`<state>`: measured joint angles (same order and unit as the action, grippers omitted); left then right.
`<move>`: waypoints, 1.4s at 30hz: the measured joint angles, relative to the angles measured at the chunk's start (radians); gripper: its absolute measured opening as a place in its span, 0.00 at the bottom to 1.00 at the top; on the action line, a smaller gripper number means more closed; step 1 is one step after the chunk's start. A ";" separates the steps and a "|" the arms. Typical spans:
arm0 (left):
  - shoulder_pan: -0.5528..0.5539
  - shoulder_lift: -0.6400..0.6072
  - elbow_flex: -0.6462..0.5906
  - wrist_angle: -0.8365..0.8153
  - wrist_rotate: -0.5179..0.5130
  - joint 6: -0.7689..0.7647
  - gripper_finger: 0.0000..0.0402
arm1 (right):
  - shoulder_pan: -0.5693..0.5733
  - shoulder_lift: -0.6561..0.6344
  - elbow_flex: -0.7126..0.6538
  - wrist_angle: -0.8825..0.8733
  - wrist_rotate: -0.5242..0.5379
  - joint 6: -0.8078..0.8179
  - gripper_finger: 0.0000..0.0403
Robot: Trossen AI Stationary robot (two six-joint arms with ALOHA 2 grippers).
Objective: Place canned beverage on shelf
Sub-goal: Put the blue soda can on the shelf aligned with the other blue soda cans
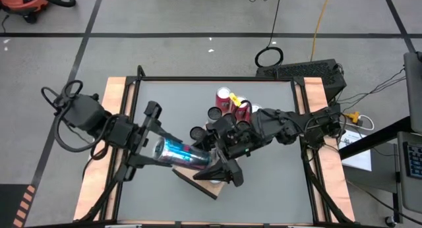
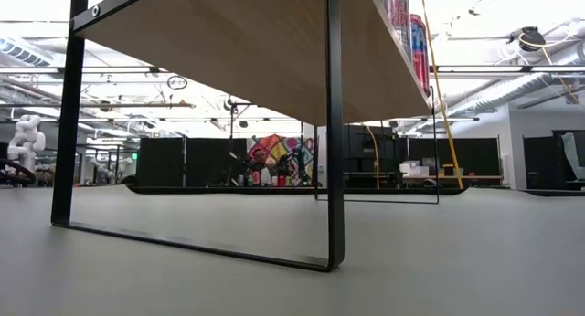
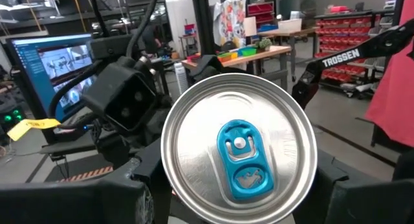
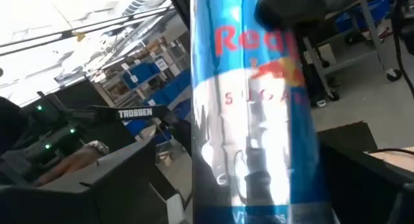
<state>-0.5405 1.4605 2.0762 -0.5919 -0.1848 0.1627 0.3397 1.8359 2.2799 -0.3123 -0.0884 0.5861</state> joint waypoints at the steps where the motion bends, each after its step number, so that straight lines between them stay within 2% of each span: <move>1: 0.004 0.000 0.000 0.000 0.000 0.000 0.53 | 0.000 0.000 0.000 -0.003 -0.009 0.001 0.92; 8: 0.013 0.000 0.000 0.000 0.001 0.000 0.53 | 0.000 0.001 0.000 -0.047 -0.020 0.022 0.72; 16: 0.012 0.005 0.000 0.003 0.003 -0.006 0.54 | 0.000 0.001 0.000 -0.056 -0.017 -0.036 0.50; 23: 0.005 0.005 0.000 0.003 -0.043 -0.036 0.57 | -0.005 0.001 0.000 -0.059 -0.021 -0.042 0.51; 27: -0.001 0.005 0.000 0.003 -0.108 -0.069 0.67 | -0.013 0.000 0.000 -0.064 -0.015 -0.063 0.55; 31: -0.006 0.005 0.001 0.009 -0.203 -0.096 0.79 | -0.019 -0.005 0.000 -0.066 -0.004 -0.079 0.51; 34: -0.005 0.005 0.001 0.018 -0.235 -0.105 0.85 | -0.022 -0.012 0.000 -0.066 0.017 -0.102 0.49; 42: -0.005 0.006 0.001 0.055 -0.331 -0.113 0.87 | -0.047 -0.042 0.000 -0.078 0.020 -0.168 0.52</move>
<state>-0.5457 1.4666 2.0773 -0.5371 -0.5161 0.0495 0.2931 1.7940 2.2795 -0.3903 -0.0687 0.4178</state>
